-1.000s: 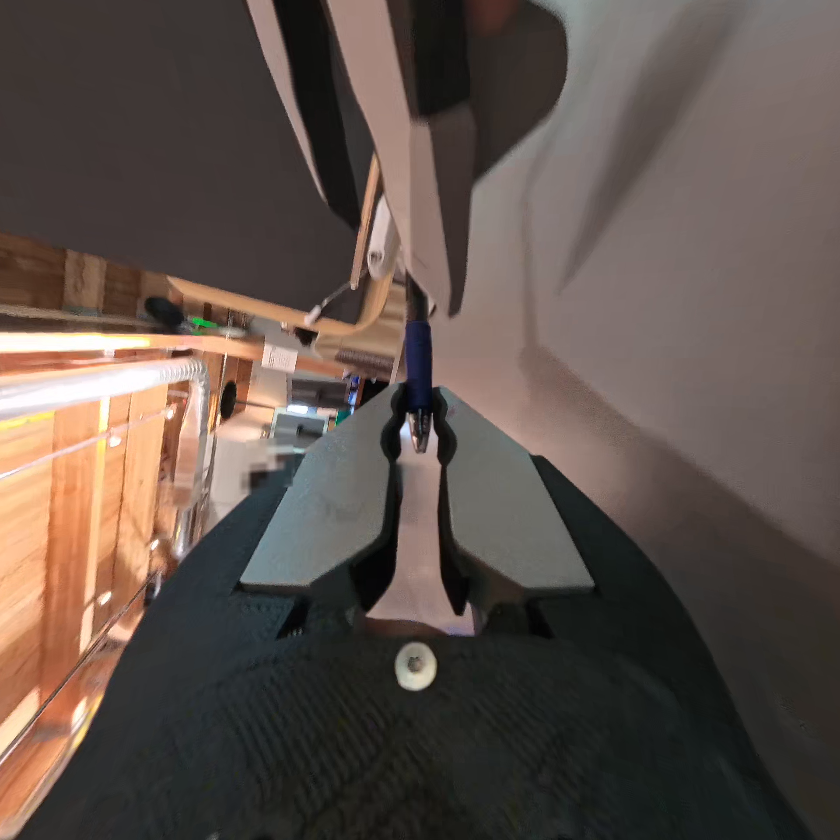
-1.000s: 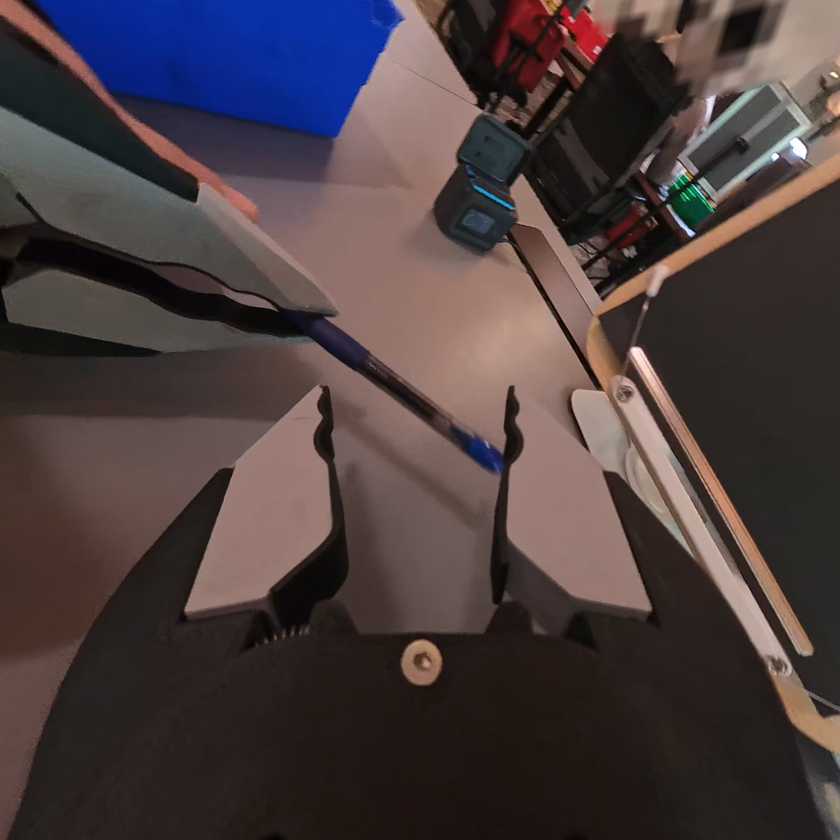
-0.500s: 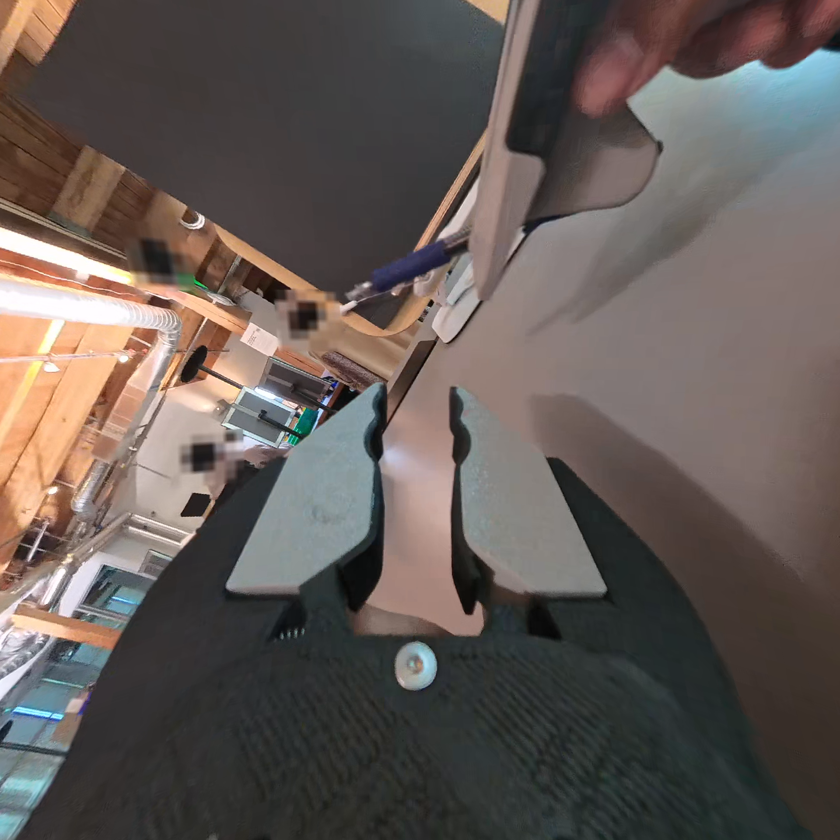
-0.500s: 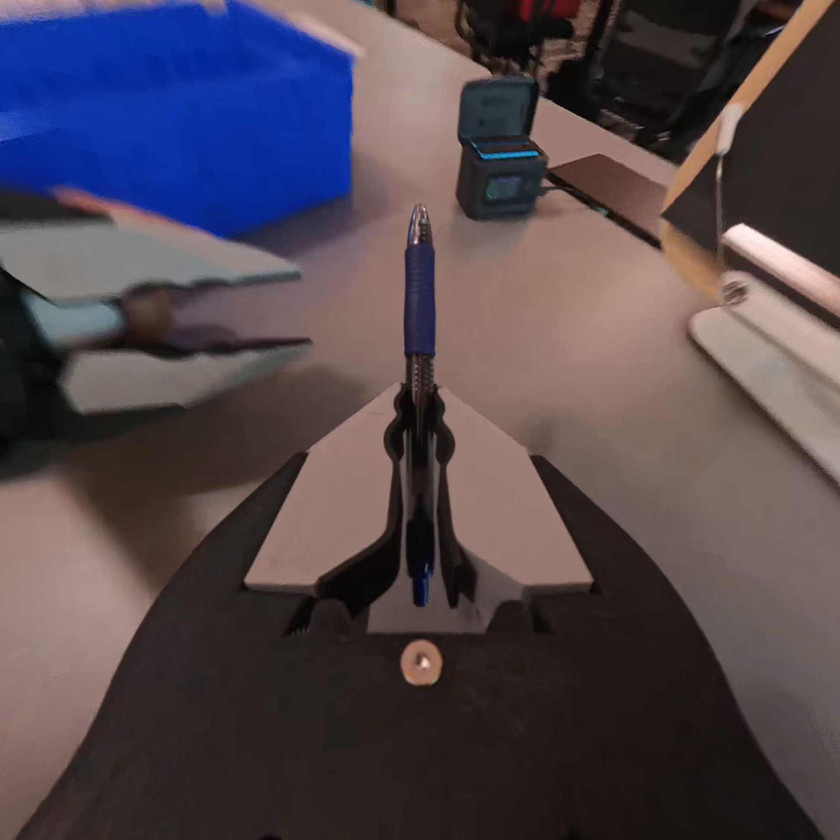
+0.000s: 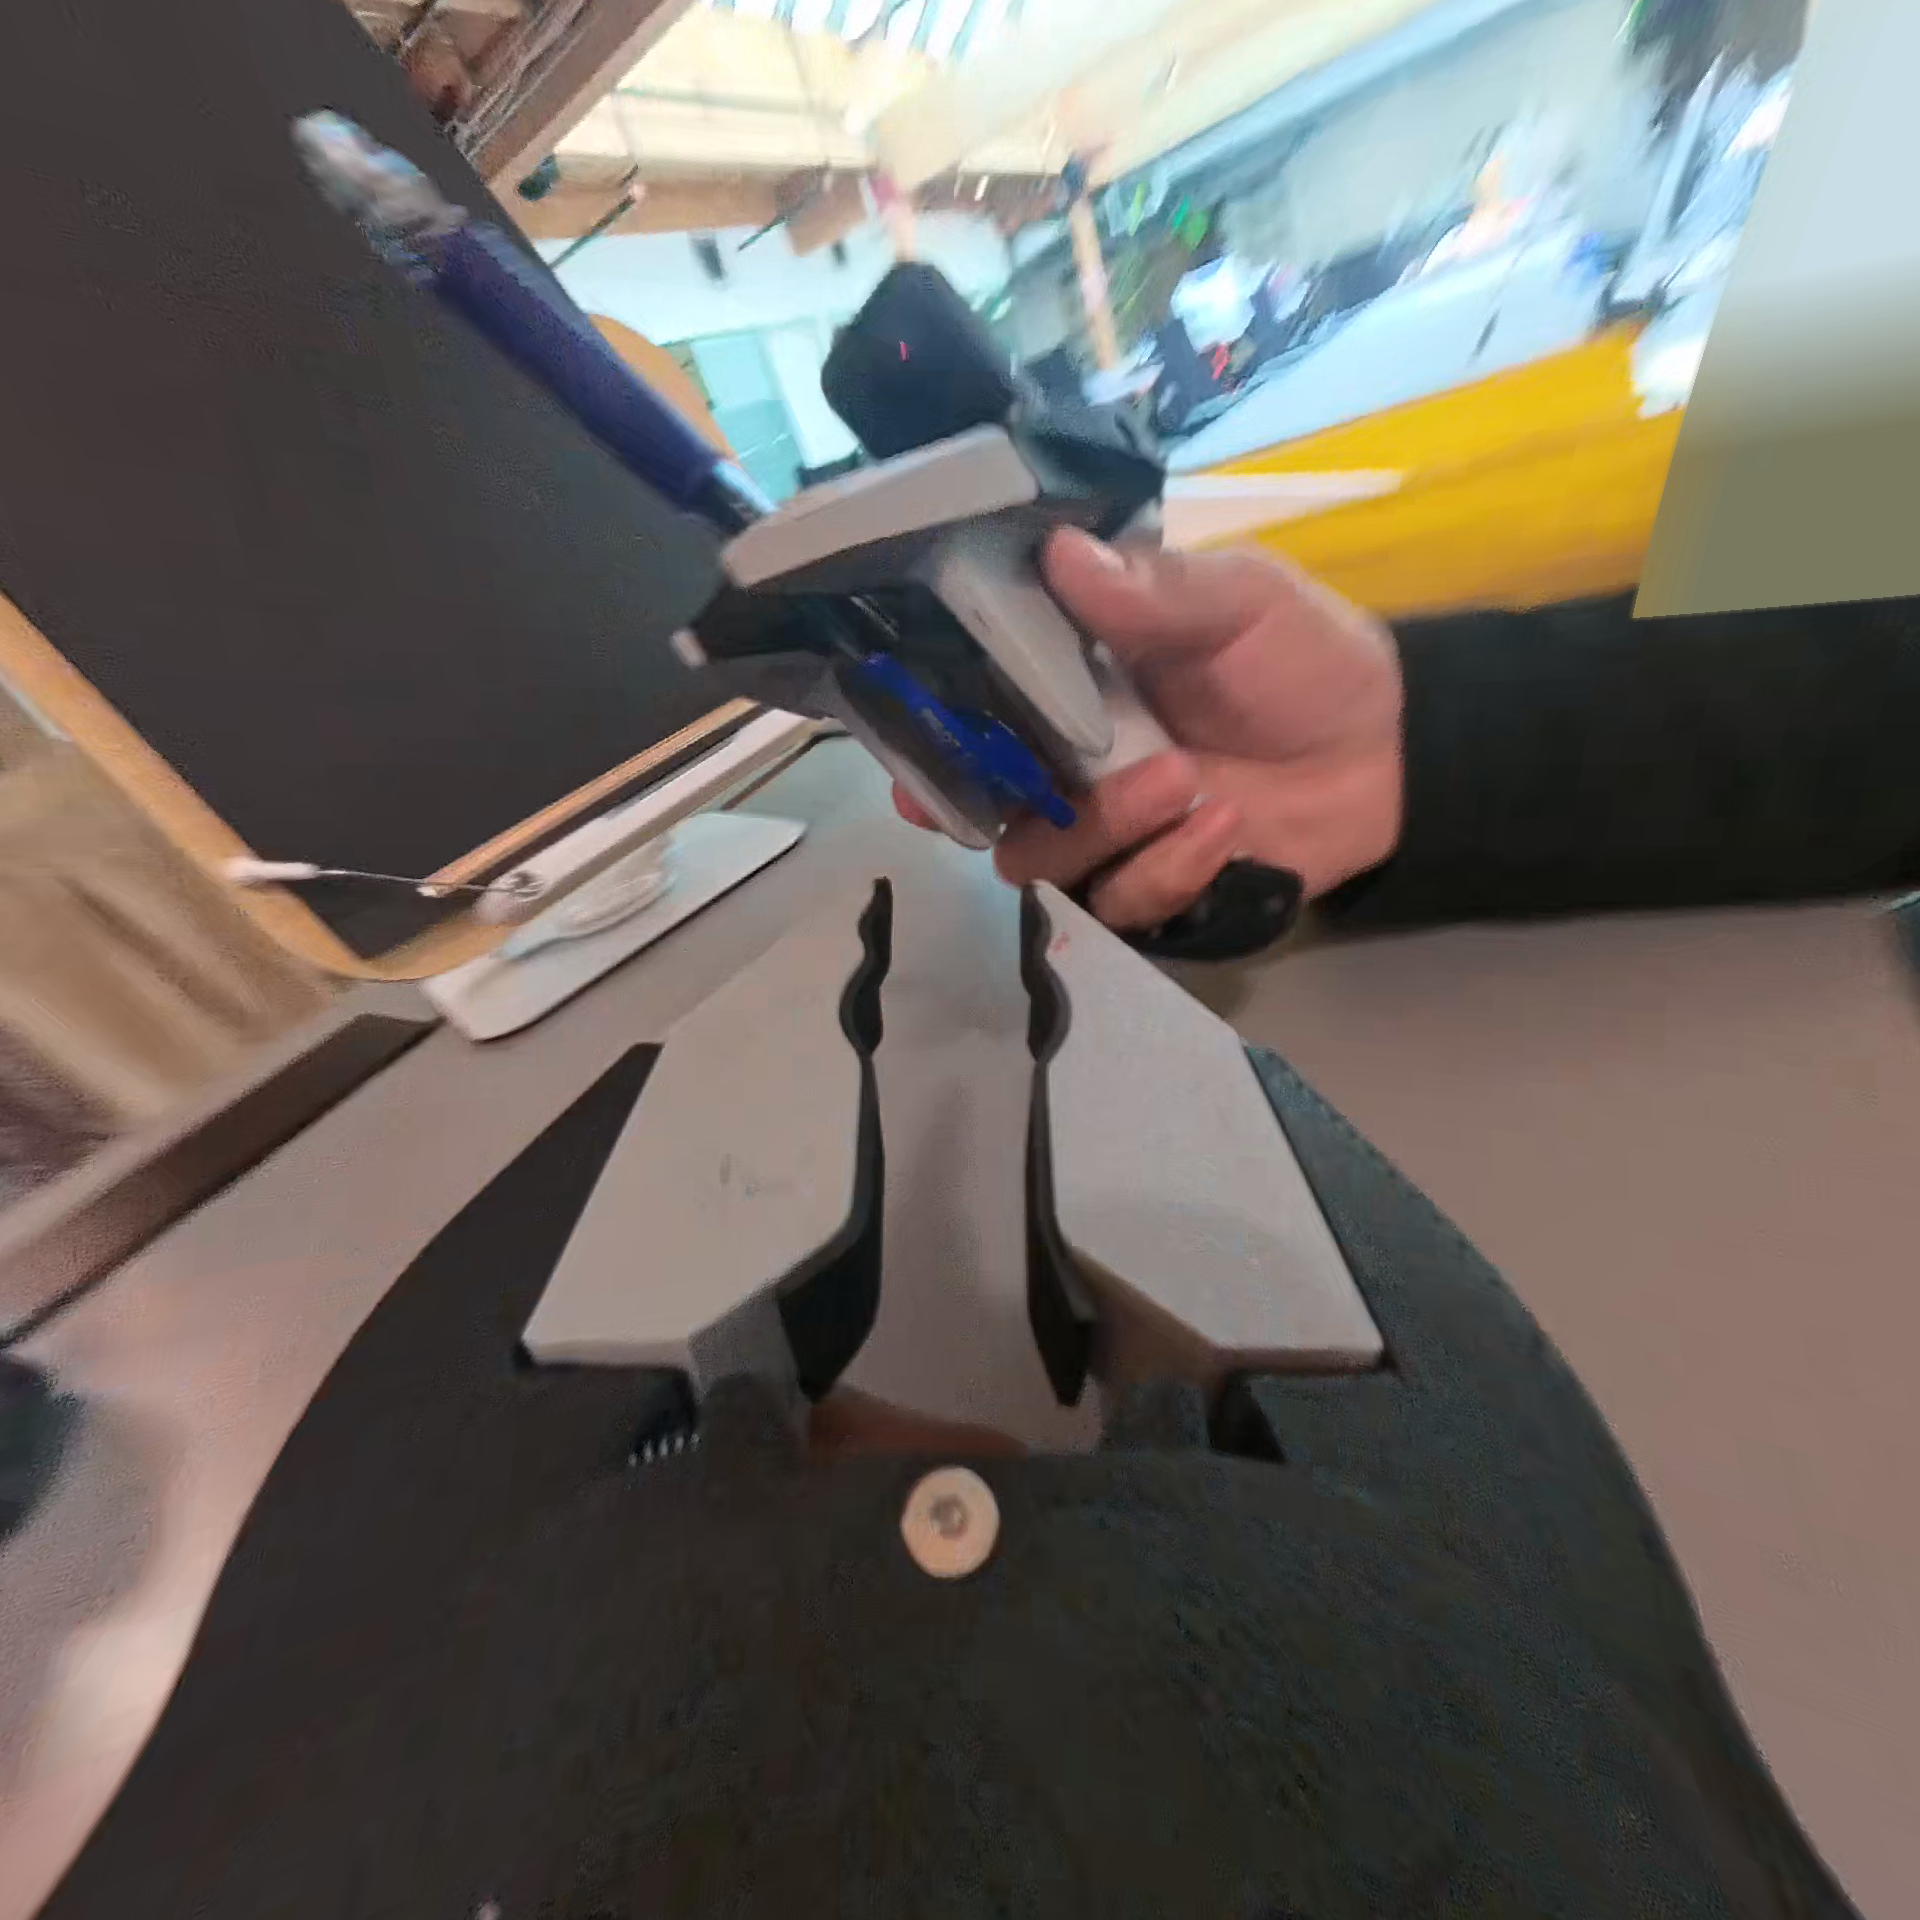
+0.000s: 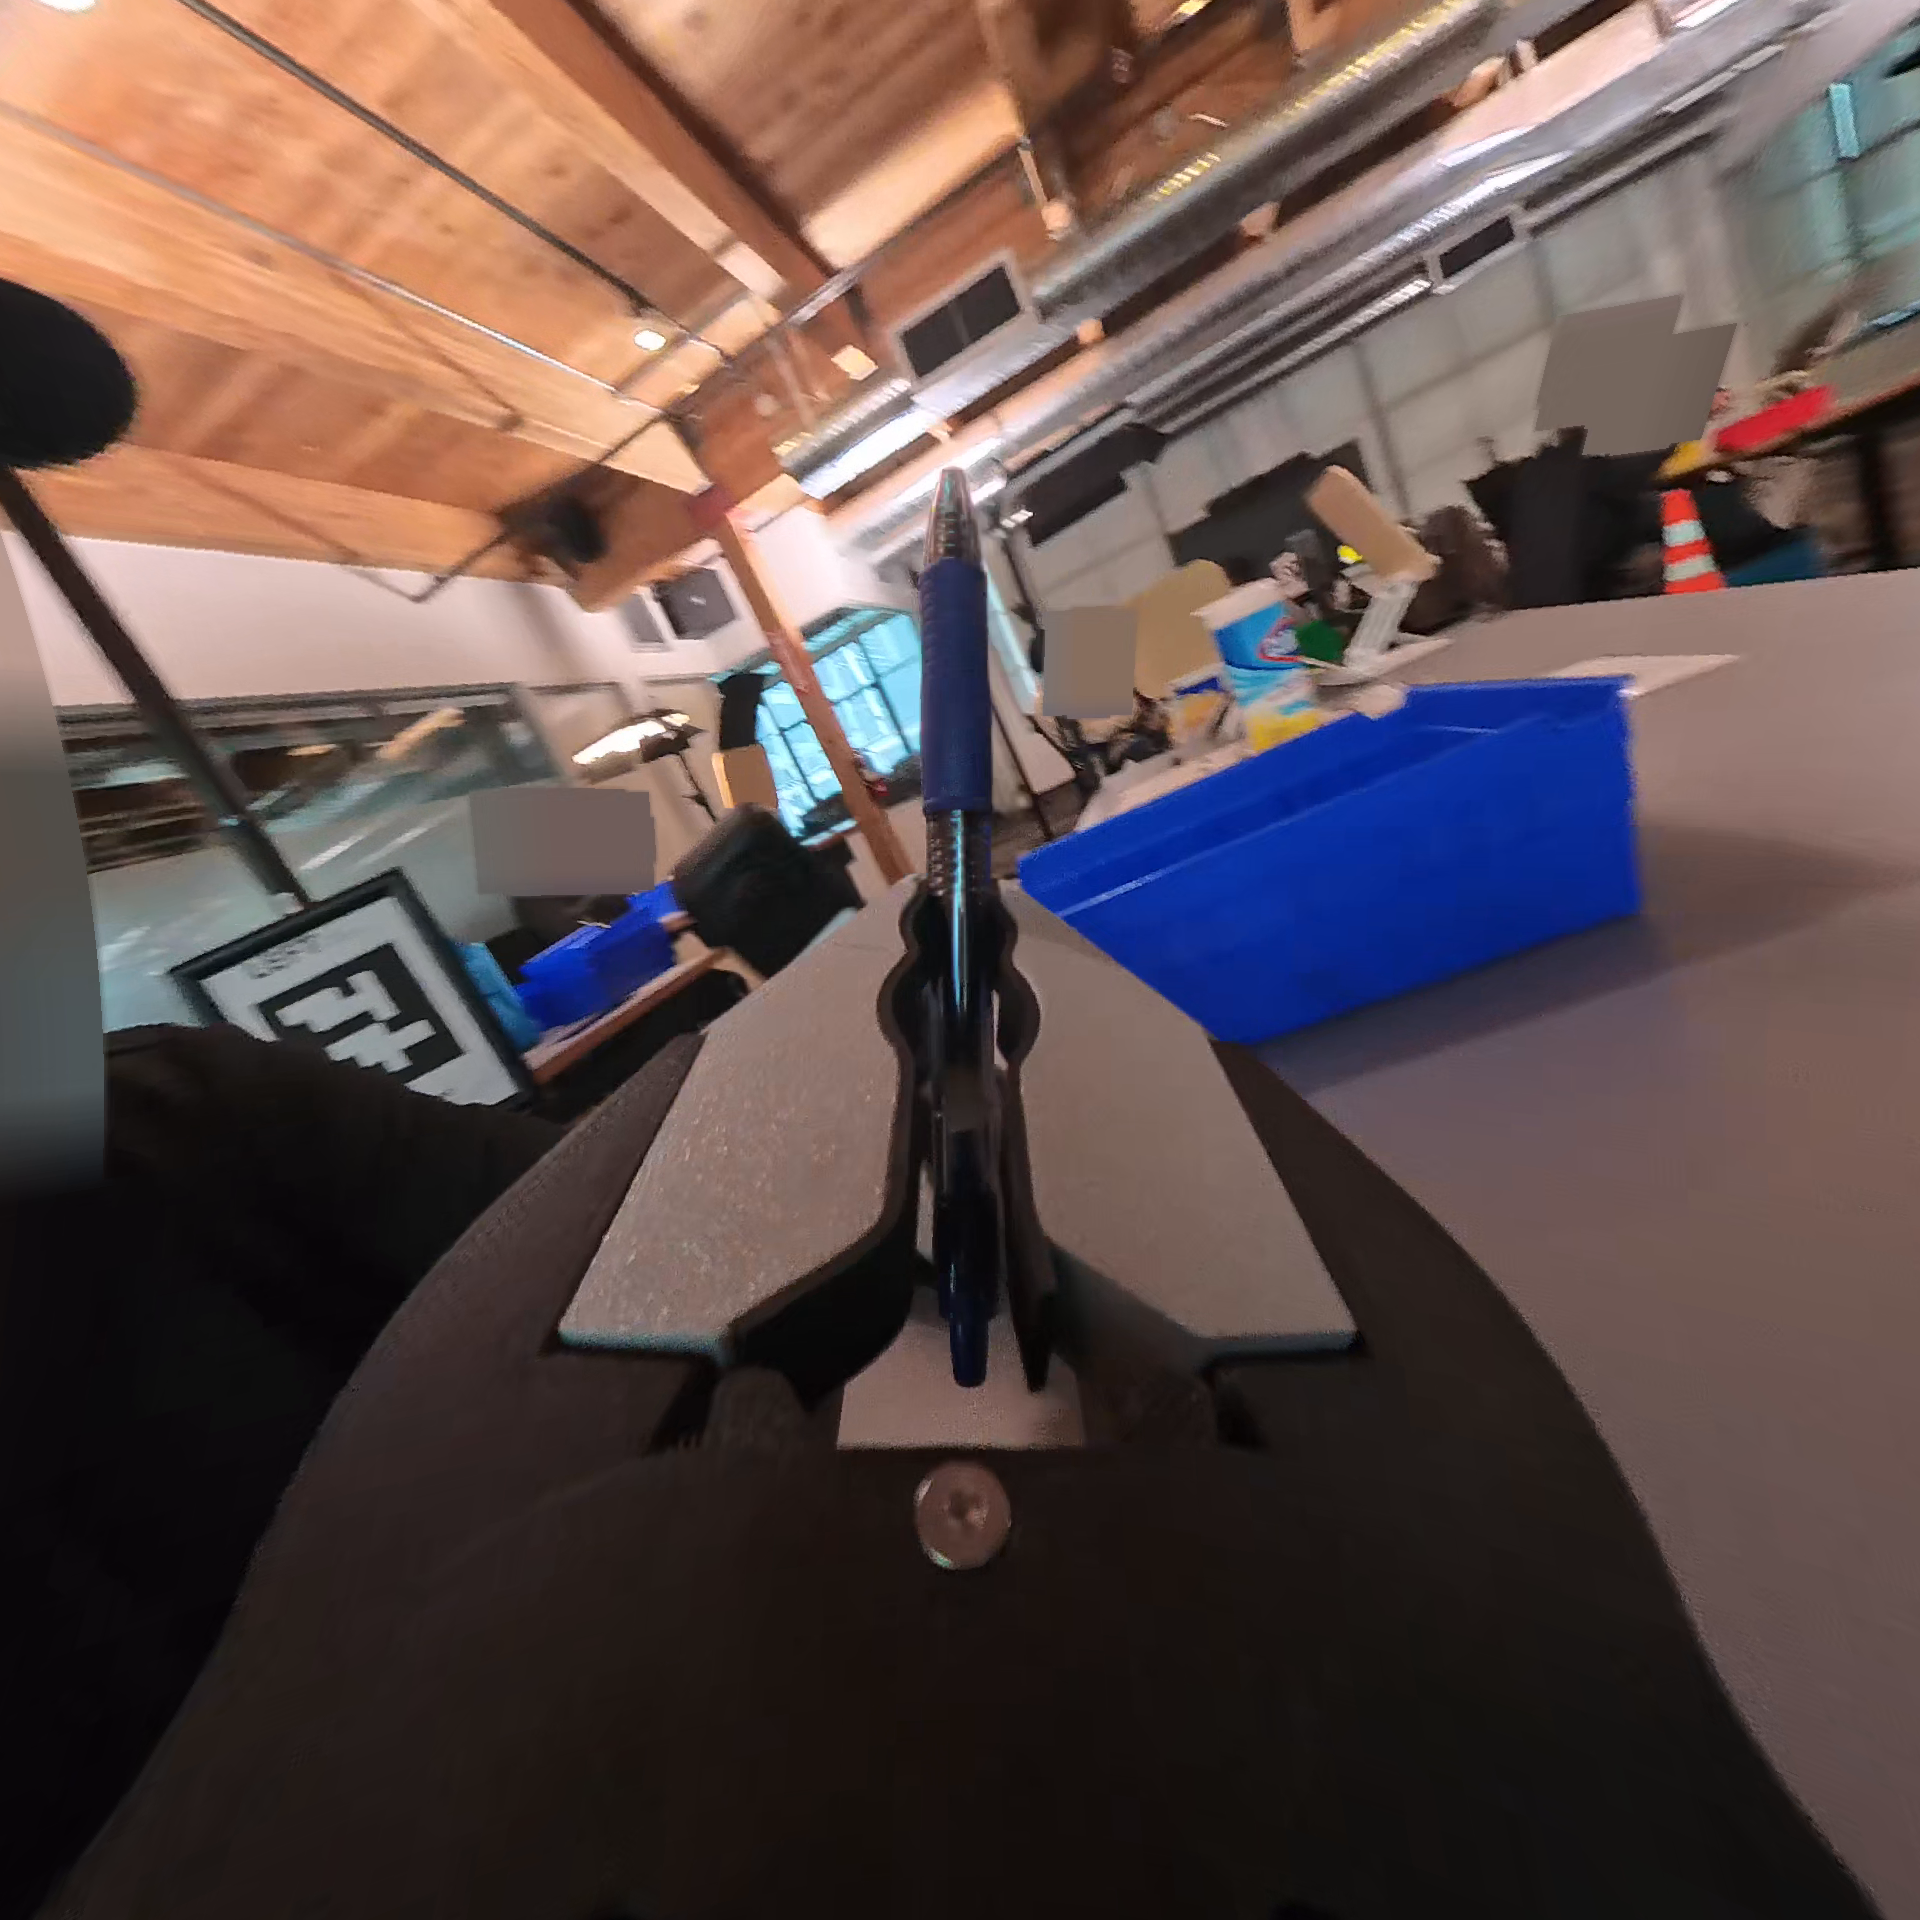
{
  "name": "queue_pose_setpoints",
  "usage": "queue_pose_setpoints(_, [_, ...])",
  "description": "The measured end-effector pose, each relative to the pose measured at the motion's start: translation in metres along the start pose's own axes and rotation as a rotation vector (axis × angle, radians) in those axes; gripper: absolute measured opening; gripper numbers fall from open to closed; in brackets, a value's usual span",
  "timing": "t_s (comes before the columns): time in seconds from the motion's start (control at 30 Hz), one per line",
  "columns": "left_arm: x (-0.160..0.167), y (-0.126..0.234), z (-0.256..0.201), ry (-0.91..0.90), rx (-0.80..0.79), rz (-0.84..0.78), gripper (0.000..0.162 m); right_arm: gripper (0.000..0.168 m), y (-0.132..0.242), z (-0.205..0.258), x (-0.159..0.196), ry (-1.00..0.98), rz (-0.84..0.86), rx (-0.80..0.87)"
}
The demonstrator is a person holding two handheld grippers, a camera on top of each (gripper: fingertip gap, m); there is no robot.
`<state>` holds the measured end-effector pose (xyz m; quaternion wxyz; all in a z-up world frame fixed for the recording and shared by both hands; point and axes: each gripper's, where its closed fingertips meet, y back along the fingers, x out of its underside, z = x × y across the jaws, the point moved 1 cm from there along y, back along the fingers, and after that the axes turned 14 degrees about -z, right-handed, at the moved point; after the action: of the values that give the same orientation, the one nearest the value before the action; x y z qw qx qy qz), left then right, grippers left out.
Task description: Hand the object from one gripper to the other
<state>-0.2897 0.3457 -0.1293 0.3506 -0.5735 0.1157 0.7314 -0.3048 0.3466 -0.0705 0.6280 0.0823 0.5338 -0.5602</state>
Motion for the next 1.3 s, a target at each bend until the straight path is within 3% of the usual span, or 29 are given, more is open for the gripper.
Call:
queue_pose_setpoints(0.1, [-0.011, 0.003, 0.004, 0.158, 0.011, -0.061, 0.022, 0.004, 0.002, 0.007, -0.004, -0.021, -0.014, -0.052])
queue_pose_setpoints(0.57, [-0.017, 0.005, 0.005, 0.283, 0.027, -0.096, 0.022, 0.005, -0.005, 0.001, 0.026, 0.157, 0.144, -0.009])
queue_pose_setpoints(0.87, [-0.012, 0.004, 0.005, 0.306, 0.027, -0.071, 0.003, 0.005, -0.008, 0.0, 0.038, 0.253, 0.209, 0.001])
queue_pose_setpoints(1.1, [-0.014, 0.004, 0.002, 0.346, 0.048, -0.087, 0.024, 0.004, -0.009, 0.003, 0.034, 0.233, 0.172, -0.015])
queue_pose_setpoints(1.3, [-0.02, 0.007, 0.008, 0.369, 0.038, -0.123, 0.0, 0.005, -0.009, 0.003, 0.037, 0.226, 0.185, -0.018])
